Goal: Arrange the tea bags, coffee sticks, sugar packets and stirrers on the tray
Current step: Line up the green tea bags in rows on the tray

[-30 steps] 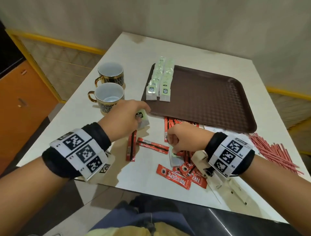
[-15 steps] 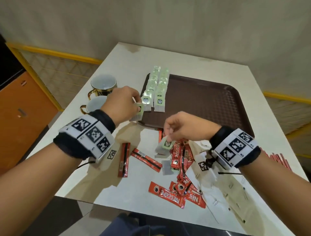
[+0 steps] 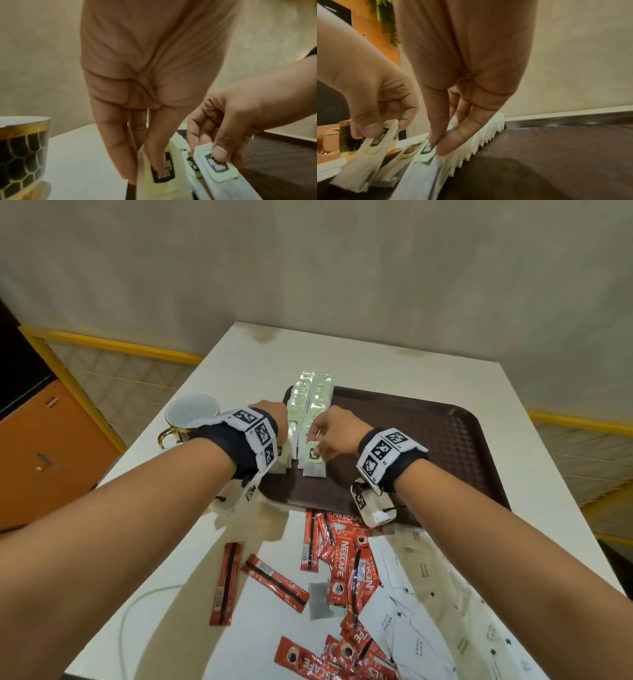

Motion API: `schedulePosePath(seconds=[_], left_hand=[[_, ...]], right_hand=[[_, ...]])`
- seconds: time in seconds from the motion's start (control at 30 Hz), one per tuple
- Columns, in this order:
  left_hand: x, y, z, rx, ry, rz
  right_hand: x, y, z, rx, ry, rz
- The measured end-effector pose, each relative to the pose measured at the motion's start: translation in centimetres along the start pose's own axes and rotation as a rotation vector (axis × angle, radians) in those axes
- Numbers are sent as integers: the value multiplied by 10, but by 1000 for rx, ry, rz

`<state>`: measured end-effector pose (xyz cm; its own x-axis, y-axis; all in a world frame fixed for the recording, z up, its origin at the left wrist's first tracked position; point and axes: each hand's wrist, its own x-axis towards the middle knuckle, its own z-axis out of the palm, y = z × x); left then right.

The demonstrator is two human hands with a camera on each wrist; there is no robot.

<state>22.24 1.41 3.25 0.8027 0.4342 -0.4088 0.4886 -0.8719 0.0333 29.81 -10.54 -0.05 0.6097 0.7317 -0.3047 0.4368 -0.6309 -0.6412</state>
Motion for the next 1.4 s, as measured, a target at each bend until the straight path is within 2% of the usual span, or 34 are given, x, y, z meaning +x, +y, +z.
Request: schedulePosePath(seconds=[0.07, 0.4, 0.83, 1.0, 1.07, 1.13, 1.23, 1.3, 1.4], left_hand=[[6, -2, 4, 14, 4, -10], [22, -5, 21, 55, 90, 35], [23, -10, 33, 12, 188, 89], [-1, -9, 29, -91, 287, 181], [-26, -10, 29, -169, 316, 236], [-60, -13, 35, -223, 276, 308], [-107, -13, 60, -223, 104, 448], [-124, -8, 84, -204, 8, 512], [-134, 2, 113, -135, -84, 532]], right_hand=[[7, 1, 2, -68, -9, -5], [12, -4, 8, -117, -4, -18], [18, -5, 12, -290, 30, -55], [-1, -4, 9, -393, 164, -155], [-24, -5, 7, -417, 157, -217], [-57, -6, 5, -409, 58, -229], [-110, -7, 7, -435, -128, -178], [-139, -7, 15, -466, -193, -150], [-165, -2, 33, -510, -240, -114]])
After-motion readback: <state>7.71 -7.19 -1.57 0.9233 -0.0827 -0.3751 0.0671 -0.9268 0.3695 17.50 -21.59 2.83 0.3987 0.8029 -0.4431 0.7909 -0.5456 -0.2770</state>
